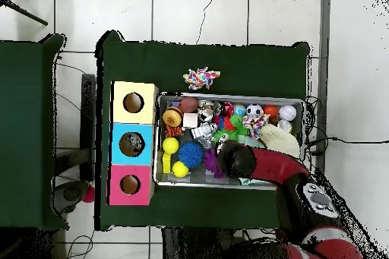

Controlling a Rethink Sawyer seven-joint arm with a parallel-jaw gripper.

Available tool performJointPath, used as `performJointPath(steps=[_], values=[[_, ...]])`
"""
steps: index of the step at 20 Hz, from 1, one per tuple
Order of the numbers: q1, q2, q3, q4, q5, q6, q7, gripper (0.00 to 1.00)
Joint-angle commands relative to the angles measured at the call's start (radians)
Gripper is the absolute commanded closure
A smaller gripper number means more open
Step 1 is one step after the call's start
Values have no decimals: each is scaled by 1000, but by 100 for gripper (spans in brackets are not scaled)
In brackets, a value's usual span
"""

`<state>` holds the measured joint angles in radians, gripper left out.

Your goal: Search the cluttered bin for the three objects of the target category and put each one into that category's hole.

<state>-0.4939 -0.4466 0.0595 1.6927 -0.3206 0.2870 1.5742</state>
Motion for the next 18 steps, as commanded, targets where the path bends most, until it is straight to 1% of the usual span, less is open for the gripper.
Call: performJointPath(steps=[1, 4, 6, 7, 8, 9, 11, 13, 15, 16, 17, 18], values=[[148, 154, -198, -217, -116, -193, 159, 0], [195, 195, -256, -270, -116, -209, 138, 0], [212, 215, -284, -288, -106, -234, 140, 0], [219, 226, -299, -293, -95, -252, 149, 0], [223, 243, -313, -300, -68, -267, 173, 0], [219, 258, -314, -306, -60, -266, 175, 0], [201, 299, -303, -326, -46, -281, 177, 0], [169, 323, -268, -334, -39, -275, 169, 0], [89, 300, -171, -301, -25, -215, 138, 0], [49, 289, -122, -285, -19, -184, 123, 100], [29, 286, -103, -273, -22, -195, 121, 100], [5, 284, -75, -266, -23, -179, 104, 100]])
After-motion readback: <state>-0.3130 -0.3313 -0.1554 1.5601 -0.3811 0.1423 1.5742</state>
